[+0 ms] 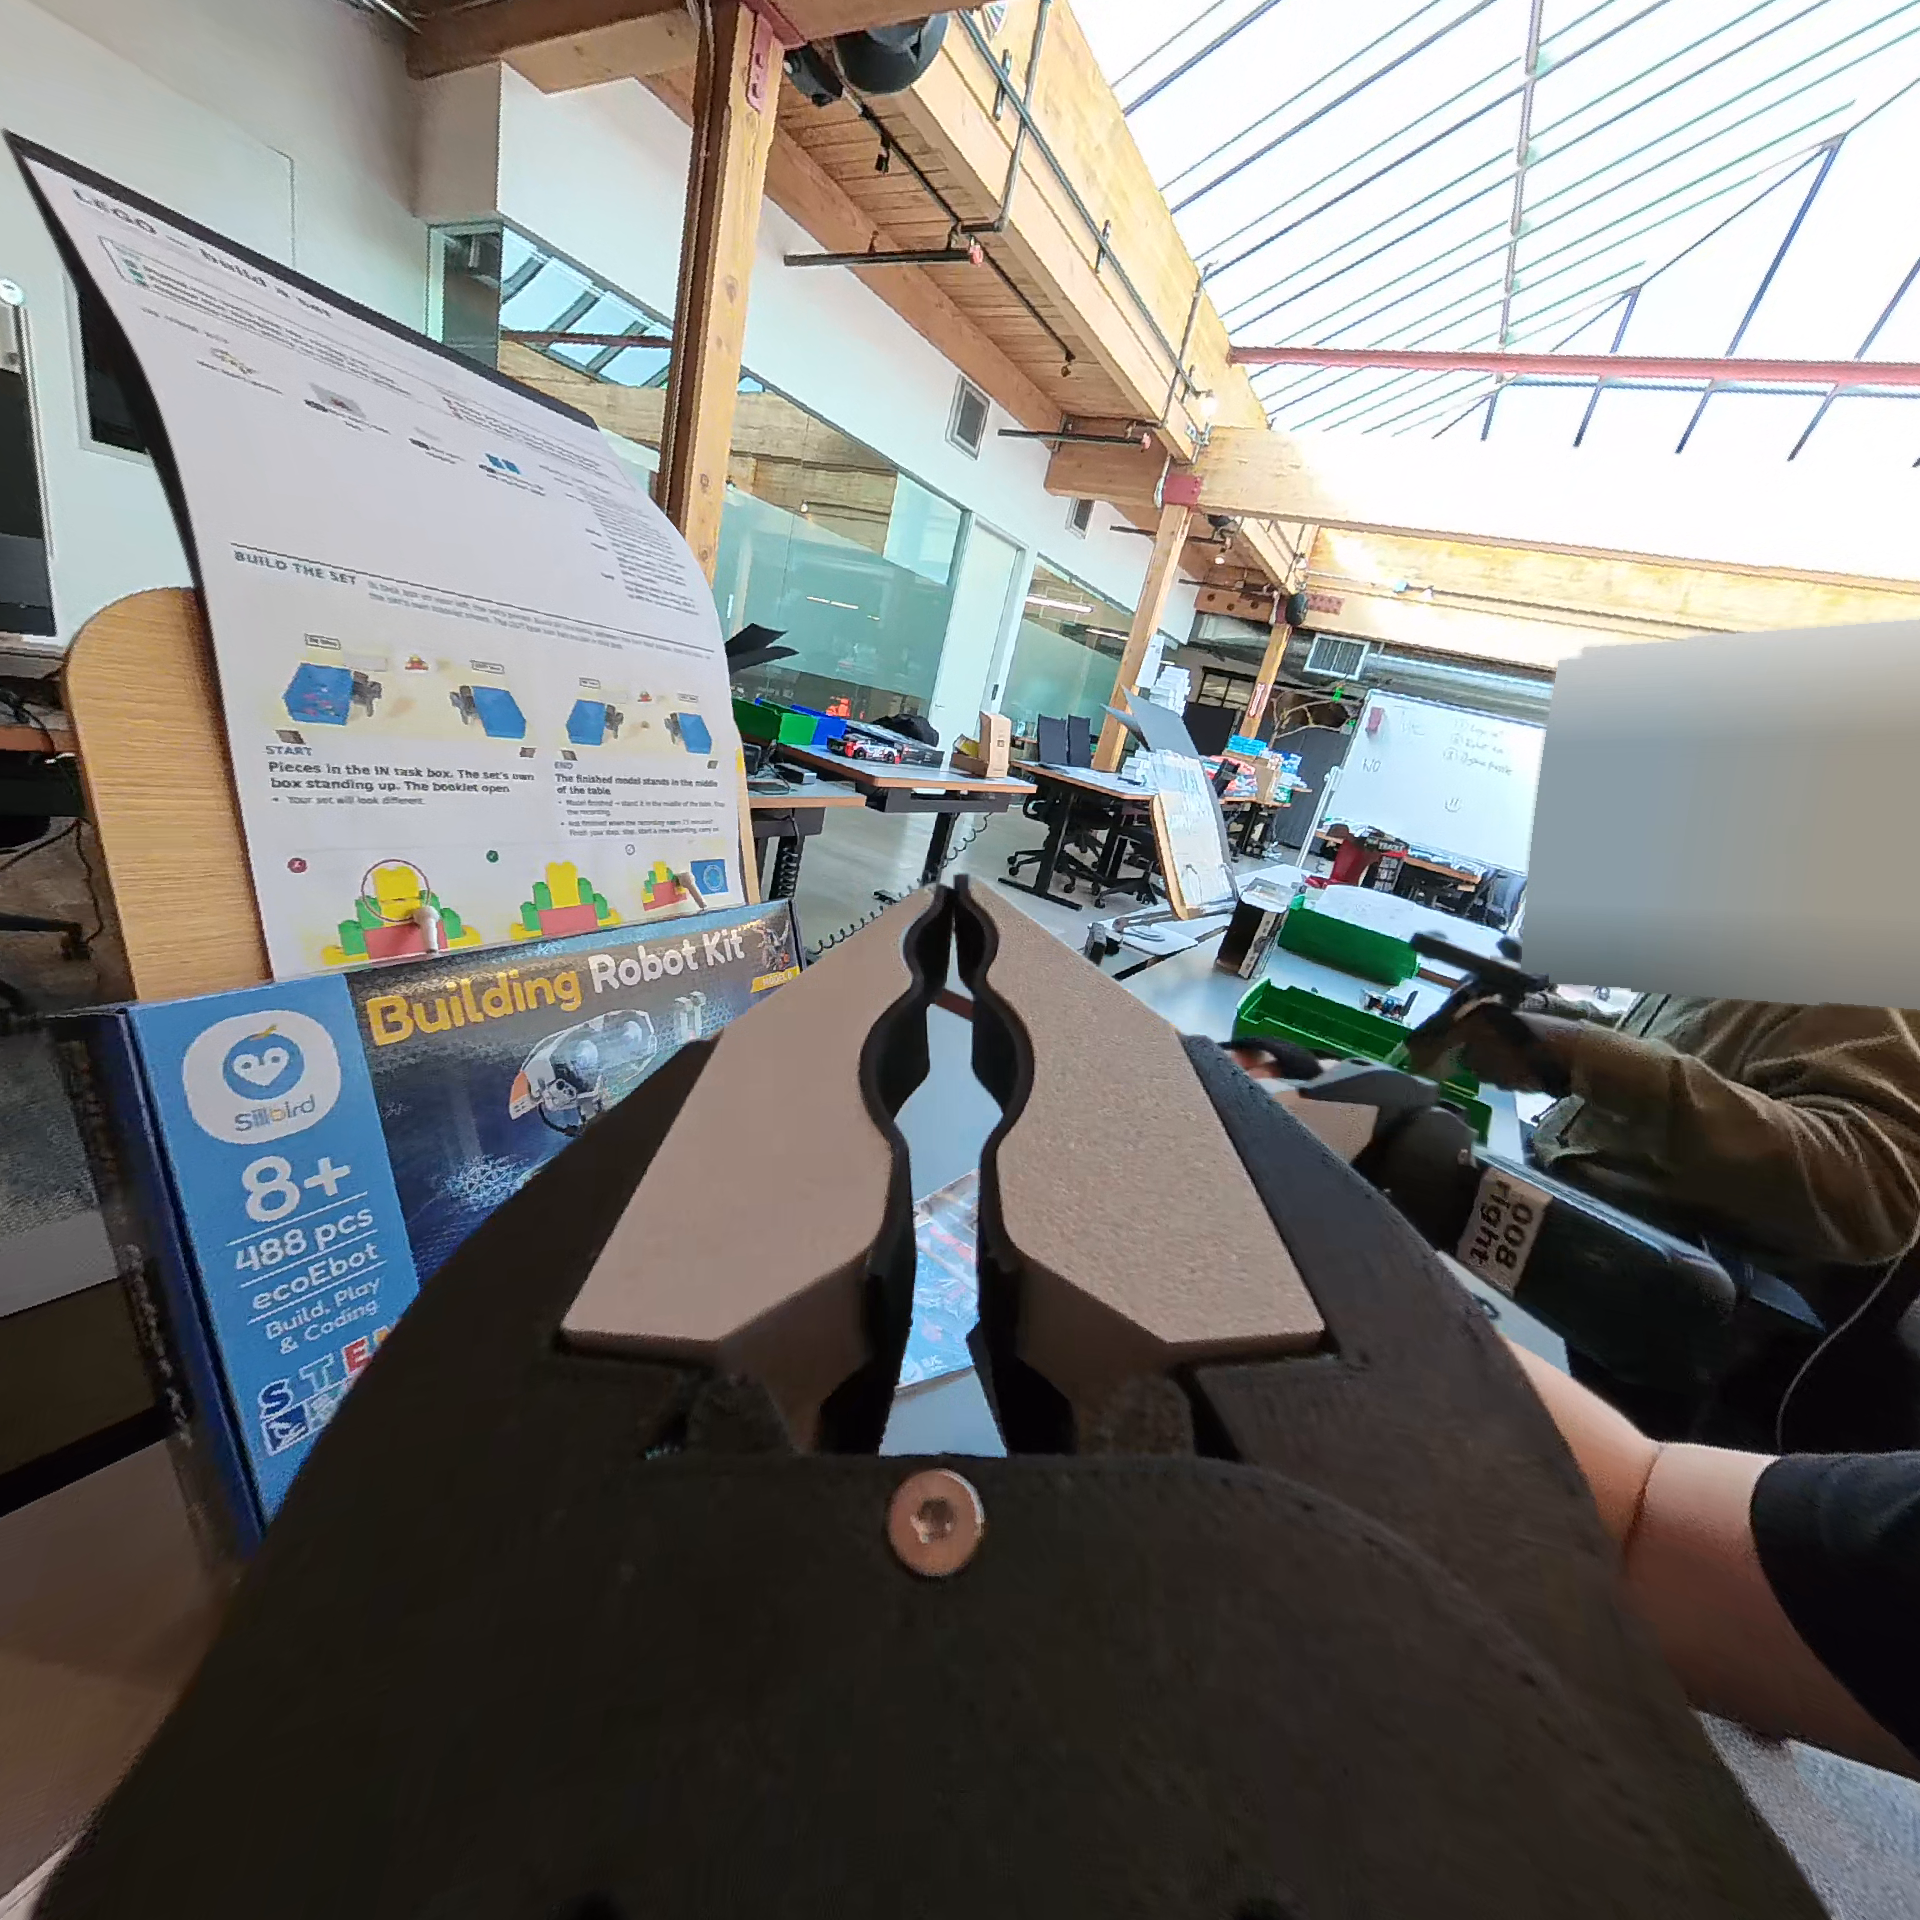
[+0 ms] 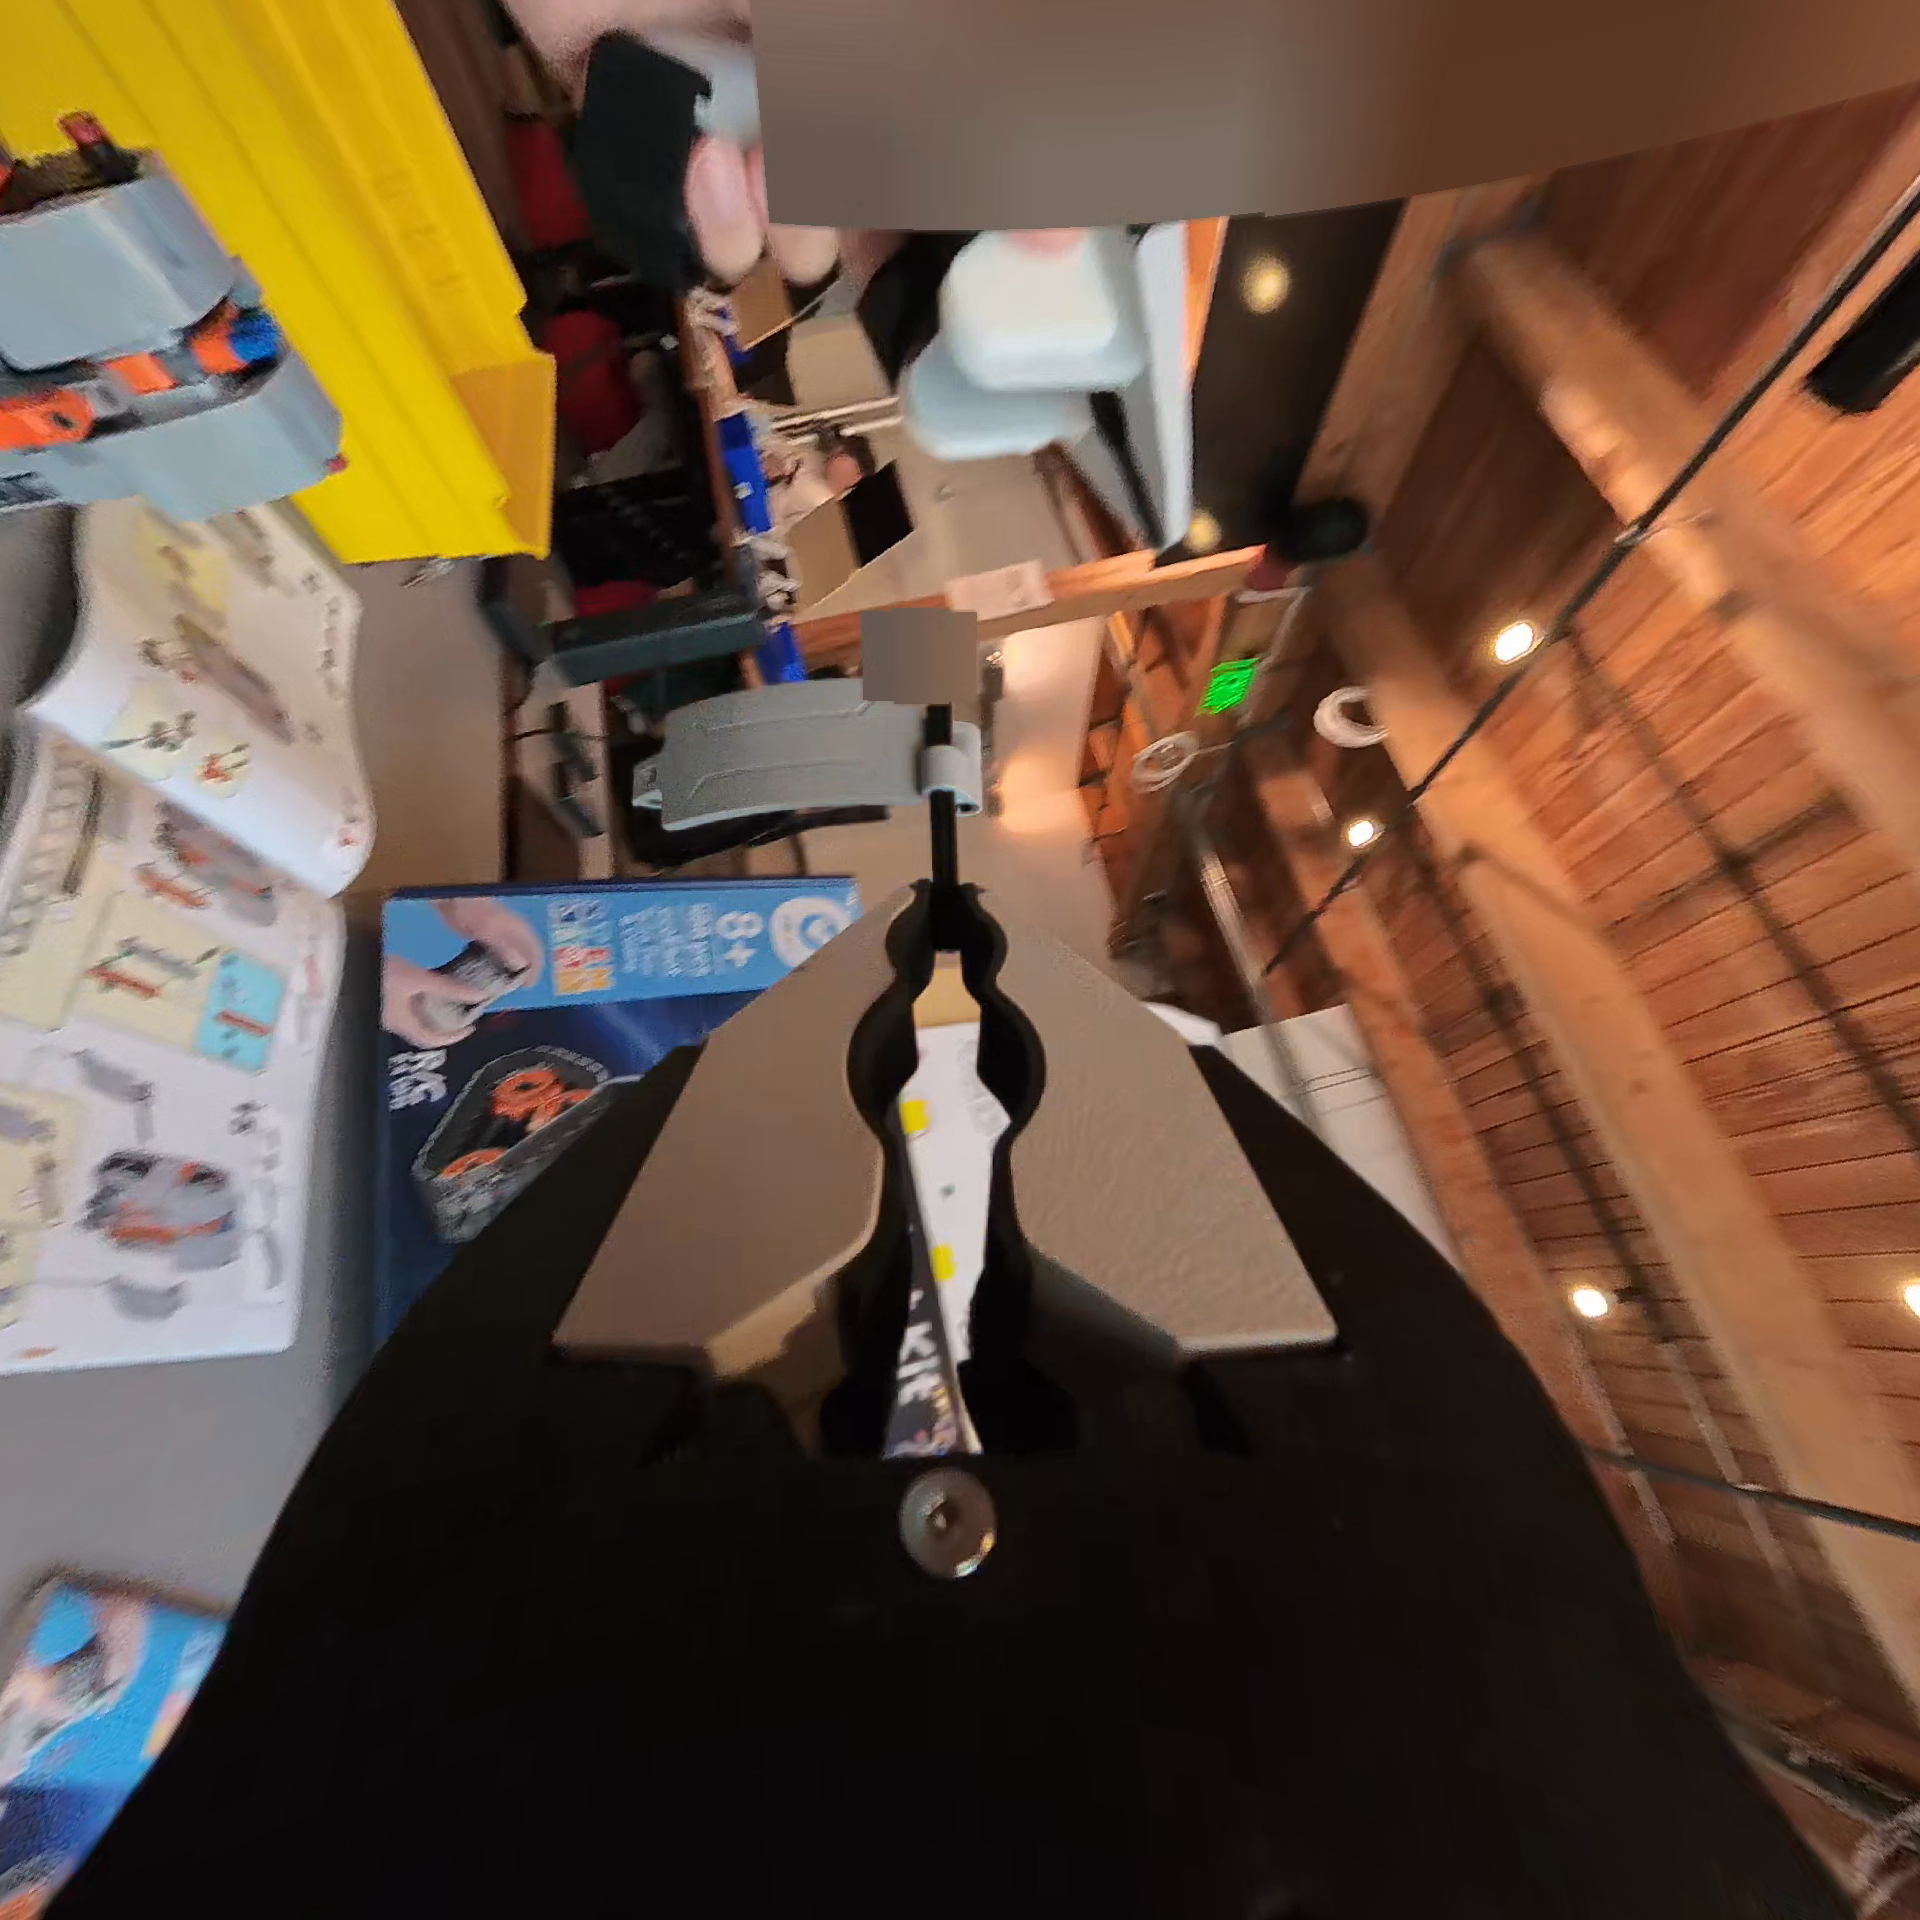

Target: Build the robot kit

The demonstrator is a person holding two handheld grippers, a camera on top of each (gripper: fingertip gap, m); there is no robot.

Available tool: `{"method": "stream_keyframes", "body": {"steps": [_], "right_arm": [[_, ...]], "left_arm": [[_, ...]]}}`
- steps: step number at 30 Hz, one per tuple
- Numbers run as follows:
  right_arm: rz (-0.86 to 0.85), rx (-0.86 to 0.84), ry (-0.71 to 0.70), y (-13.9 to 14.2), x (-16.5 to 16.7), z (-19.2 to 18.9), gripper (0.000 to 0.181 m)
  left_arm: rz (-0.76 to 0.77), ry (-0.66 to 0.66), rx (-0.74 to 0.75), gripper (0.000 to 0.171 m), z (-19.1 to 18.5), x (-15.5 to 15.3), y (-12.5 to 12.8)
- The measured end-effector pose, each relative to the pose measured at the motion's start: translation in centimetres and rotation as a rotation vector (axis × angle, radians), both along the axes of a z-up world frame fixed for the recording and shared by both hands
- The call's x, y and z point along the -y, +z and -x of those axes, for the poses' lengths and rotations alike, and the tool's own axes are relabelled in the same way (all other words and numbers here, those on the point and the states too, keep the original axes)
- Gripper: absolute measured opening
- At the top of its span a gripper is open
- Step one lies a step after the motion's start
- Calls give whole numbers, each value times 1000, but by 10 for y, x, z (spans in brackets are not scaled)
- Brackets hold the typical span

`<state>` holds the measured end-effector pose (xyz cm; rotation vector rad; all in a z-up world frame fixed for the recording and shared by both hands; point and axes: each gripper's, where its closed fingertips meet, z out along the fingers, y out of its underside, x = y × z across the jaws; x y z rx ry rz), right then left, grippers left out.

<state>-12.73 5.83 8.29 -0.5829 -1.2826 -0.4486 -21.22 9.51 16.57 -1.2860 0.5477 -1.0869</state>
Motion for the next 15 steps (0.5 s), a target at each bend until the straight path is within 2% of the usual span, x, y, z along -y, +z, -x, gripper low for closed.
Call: {"method": "stream_keyframes", "body": {"steps": [6, 15], "right_arm": [[-106, -45, 49, 21, 26, 5, 1], [-87, -30, 31, 17, 20, 6, 1]], "left_arm": [[-9, -4, 13, 0, 3, 4, 5], [-13, -6, 26, 0, 9, 7, 9]]}}
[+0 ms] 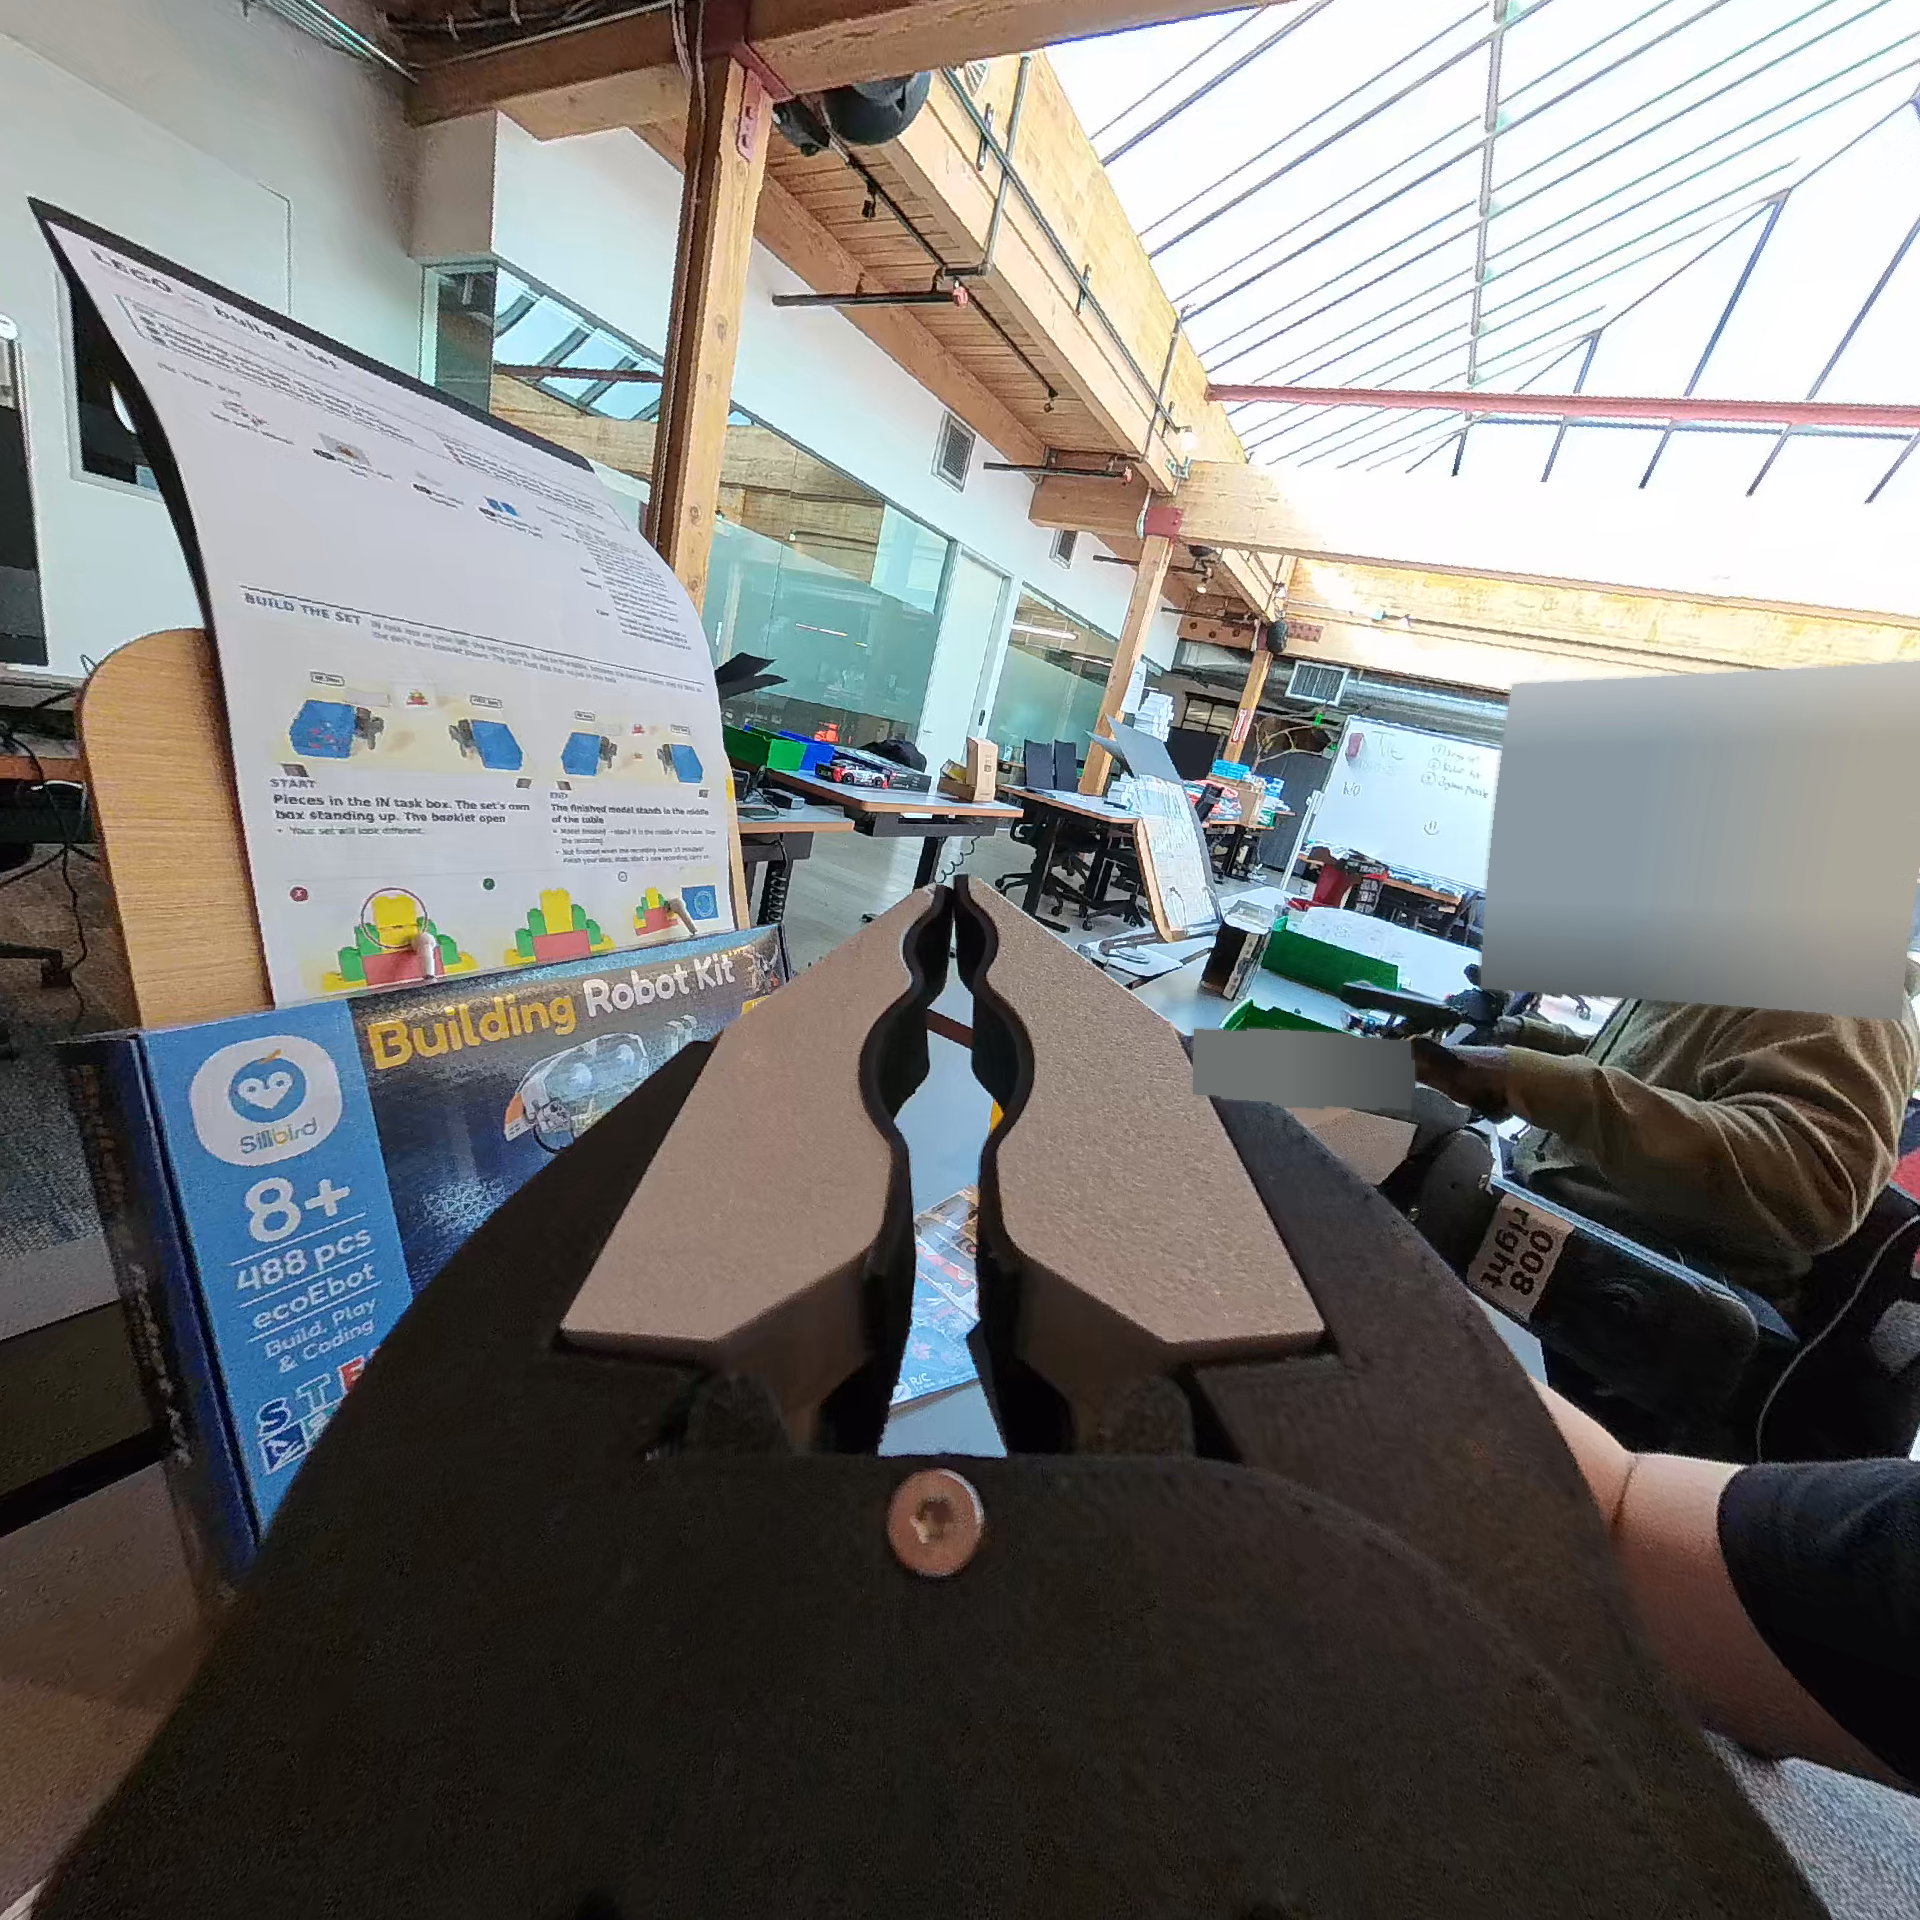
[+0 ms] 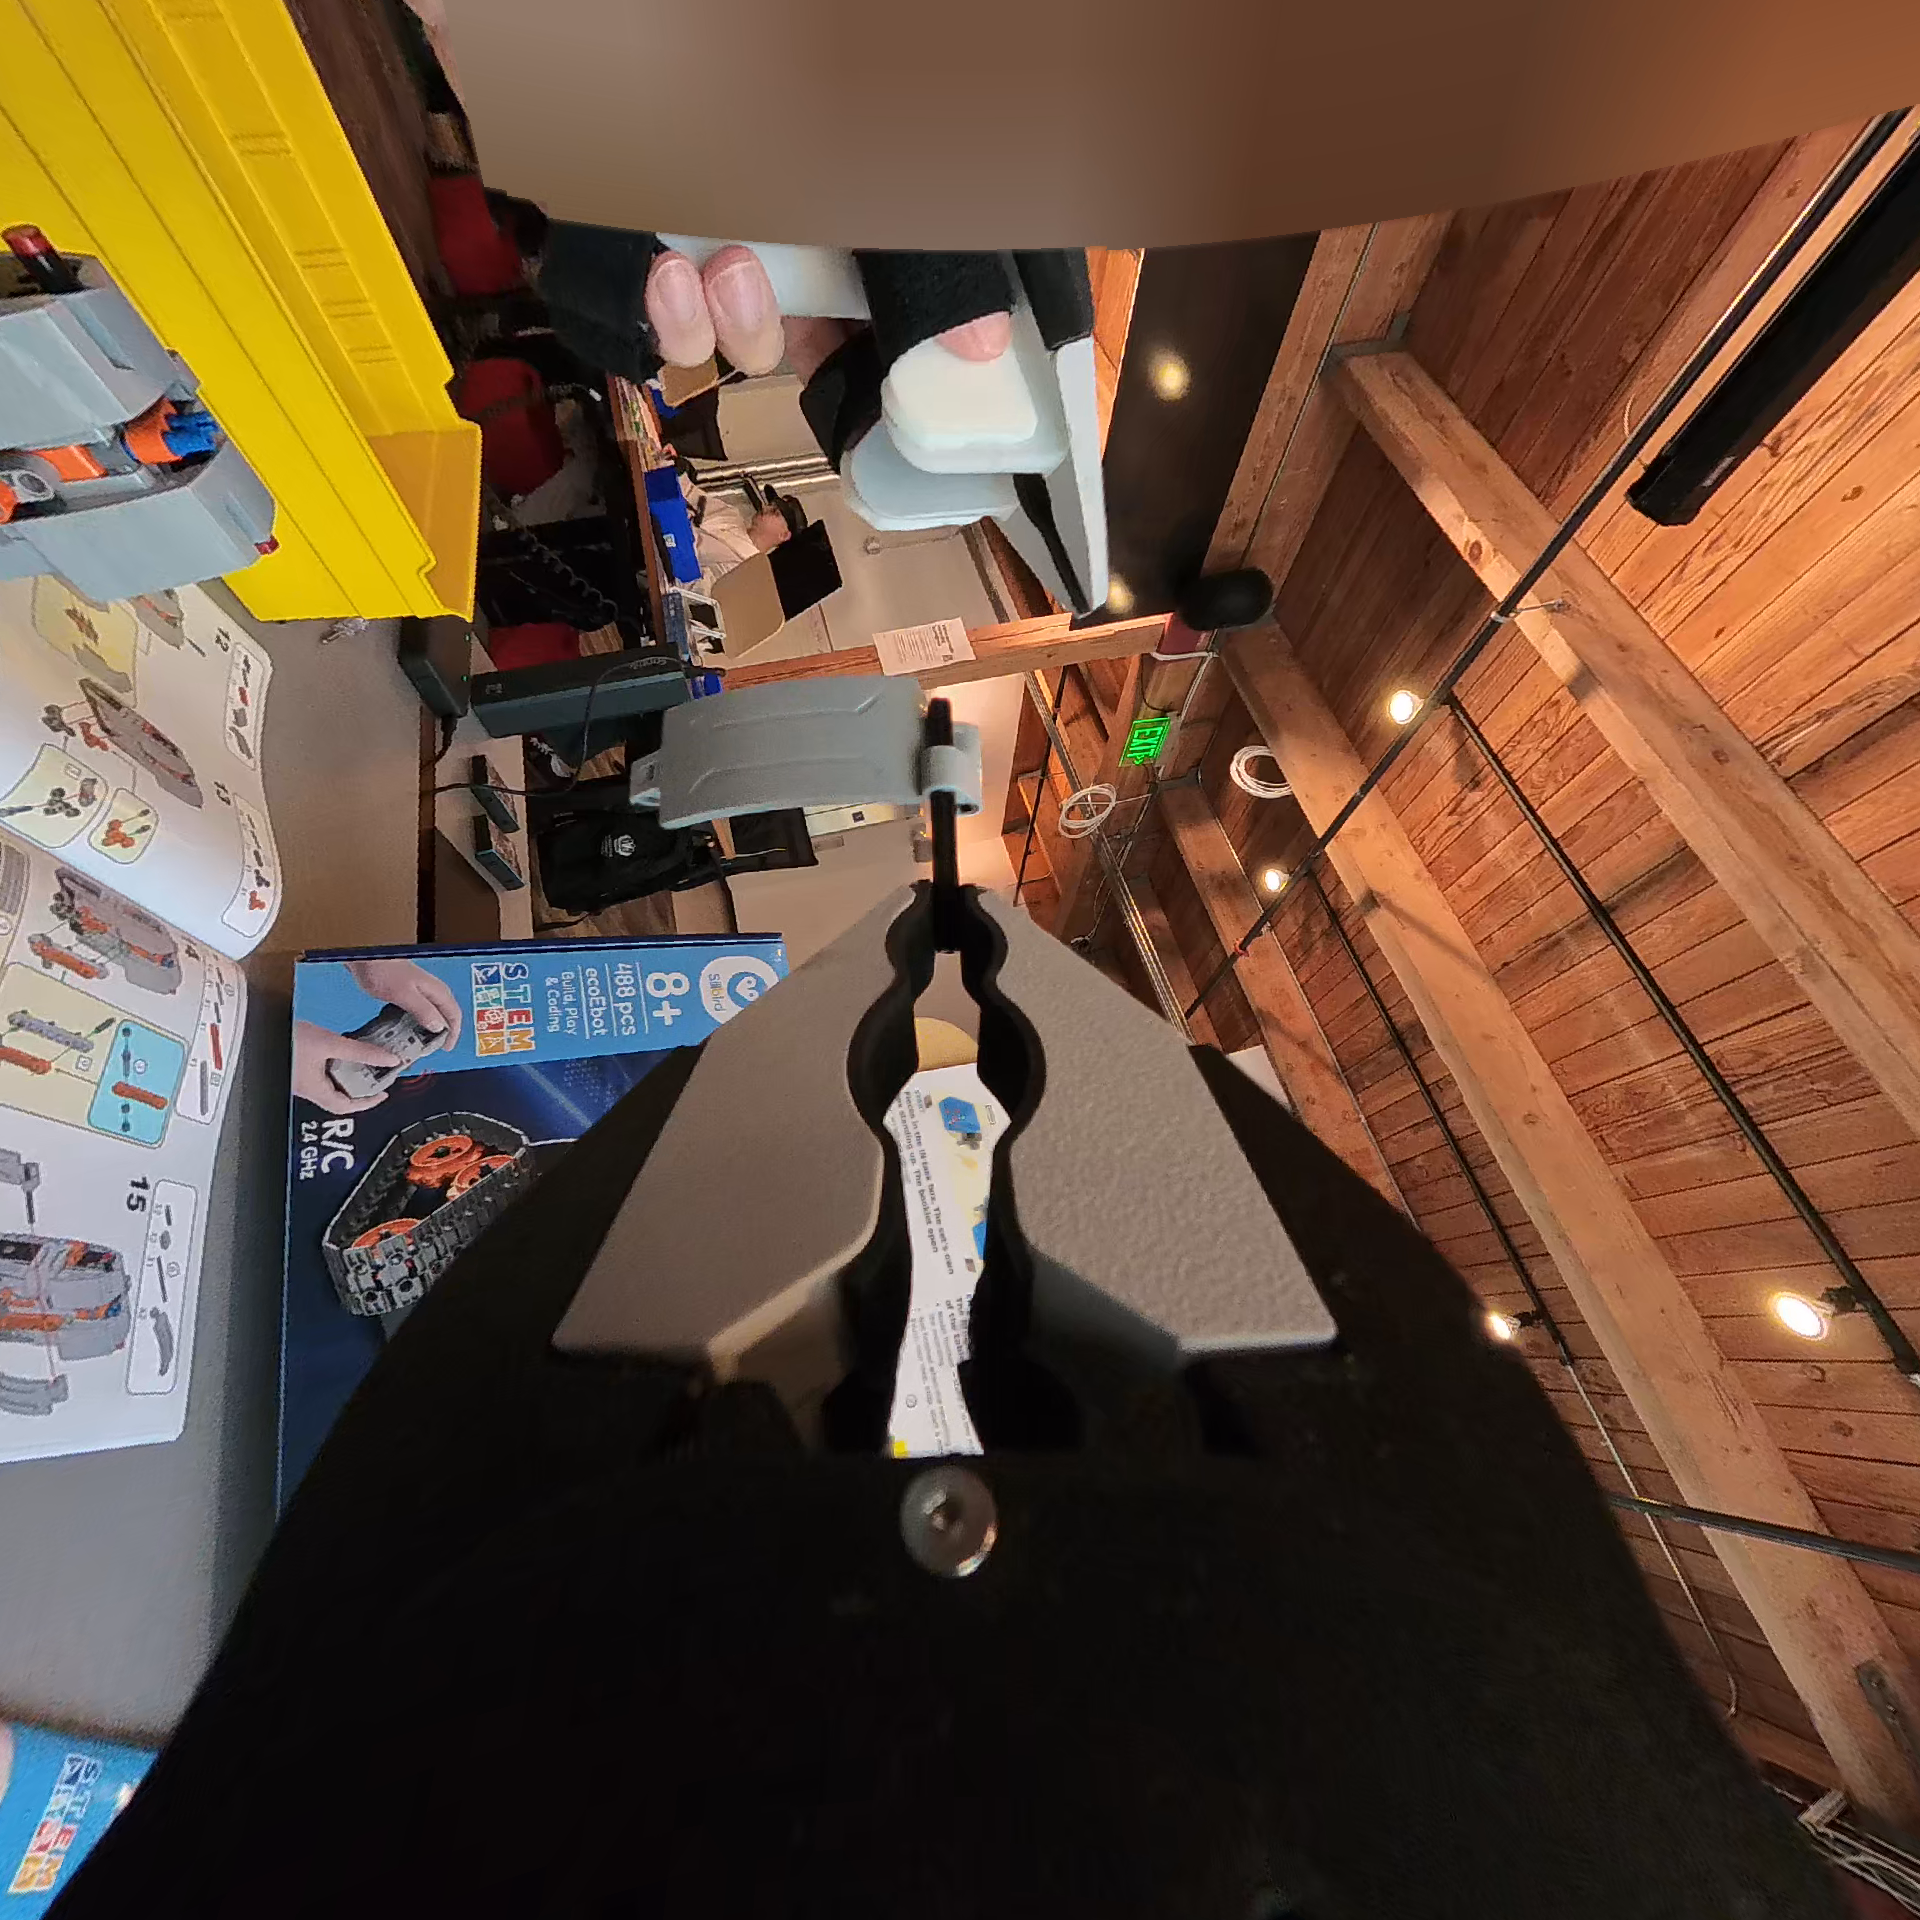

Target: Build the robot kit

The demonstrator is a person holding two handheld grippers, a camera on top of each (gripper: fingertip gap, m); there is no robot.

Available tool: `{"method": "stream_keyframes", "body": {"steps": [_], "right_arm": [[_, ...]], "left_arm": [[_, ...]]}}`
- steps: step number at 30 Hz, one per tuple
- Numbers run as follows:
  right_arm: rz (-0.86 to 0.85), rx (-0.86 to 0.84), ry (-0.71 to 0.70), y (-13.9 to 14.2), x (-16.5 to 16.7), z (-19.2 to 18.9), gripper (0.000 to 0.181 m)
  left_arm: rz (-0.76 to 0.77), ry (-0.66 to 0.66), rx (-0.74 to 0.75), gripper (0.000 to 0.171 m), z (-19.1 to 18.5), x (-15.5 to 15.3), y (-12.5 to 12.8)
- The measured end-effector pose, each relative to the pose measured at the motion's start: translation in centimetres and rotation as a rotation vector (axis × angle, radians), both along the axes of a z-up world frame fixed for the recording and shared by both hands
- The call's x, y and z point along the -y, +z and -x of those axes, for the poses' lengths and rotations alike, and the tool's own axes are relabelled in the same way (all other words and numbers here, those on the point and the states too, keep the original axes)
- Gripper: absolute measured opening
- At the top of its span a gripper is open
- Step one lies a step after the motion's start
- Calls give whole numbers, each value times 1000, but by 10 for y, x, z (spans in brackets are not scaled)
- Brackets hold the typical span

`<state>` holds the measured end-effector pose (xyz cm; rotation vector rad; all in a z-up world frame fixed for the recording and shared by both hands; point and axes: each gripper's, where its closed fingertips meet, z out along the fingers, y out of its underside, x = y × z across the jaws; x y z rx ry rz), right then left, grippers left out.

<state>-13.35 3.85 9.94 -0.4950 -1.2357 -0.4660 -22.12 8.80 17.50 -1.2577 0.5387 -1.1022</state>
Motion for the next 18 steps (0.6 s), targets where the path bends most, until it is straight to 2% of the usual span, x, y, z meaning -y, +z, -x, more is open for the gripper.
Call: {"method": "stream_keyframes", "body": {"steps": [9, 13, 14, 16, 18], "right_arm": [[56, 13, -9, -7, -7, 1, 1], [121, 30, -26, -13, -14, 0, 1], [149, 38, -34, -16, -18, -1, 1], [278, 68, -79, -33, -36, -4, 0], [487, 128, -127, -68, -58, -7, 1]], "left_arm": [[17, -54, -7, 0, -6, 3, -3], [115, -344, 126, 0, -15, 22, 3], [140, -381, 150, 0, -14, 22, 3], [169, -363, 135, 1, -14, 13, -4], [160, -298, 102, 2, -13, 3, -11]]}}
